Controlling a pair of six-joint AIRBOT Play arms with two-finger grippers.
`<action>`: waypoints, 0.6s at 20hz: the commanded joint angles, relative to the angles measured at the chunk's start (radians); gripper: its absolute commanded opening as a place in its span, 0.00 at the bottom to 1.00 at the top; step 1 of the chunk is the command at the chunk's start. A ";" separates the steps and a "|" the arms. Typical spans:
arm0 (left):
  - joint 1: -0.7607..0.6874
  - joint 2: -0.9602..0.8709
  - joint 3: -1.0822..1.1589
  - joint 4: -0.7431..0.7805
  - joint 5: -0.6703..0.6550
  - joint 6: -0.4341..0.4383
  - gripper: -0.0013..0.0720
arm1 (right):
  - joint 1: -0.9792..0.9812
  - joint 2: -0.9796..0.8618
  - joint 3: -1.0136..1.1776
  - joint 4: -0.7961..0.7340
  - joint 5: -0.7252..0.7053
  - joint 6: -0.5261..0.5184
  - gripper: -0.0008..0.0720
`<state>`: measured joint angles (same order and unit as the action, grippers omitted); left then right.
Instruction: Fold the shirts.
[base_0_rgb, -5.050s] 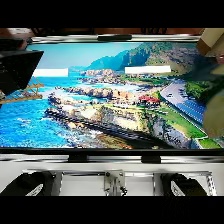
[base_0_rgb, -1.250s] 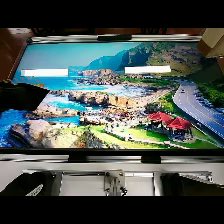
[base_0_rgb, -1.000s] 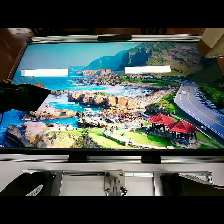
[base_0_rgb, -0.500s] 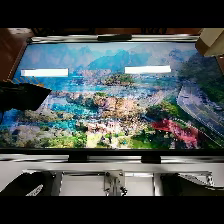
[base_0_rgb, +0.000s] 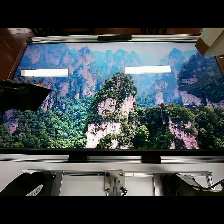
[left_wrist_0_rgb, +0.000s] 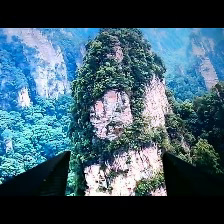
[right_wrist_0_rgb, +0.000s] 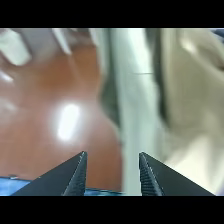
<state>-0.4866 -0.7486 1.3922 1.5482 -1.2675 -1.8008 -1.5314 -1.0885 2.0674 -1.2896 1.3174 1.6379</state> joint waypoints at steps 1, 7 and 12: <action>0.000 0.000 0.000 0.017 0.002 0.034 0.91 | 0.029 0.031 -0.002 0.293 -0.007 -0.069 0.63; 0.002 -0.104 -0.001 0.124 -0.069 0.053 0.90 | 0.613 -0.040 -0.090 0.344 0.241 -0.139 0.60; 0.006 -0.331 0.000 0.132 -0.198 0.071 0.91 | 1.302 -0.159 -0.214 -0.035 0.388 -0.002 0.61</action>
<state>-0.4847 -0.9634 1.3918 1.6642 -1.3804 -1.7393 -0.5800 -1.1923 1.9236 -1.1484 1.6115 1.5639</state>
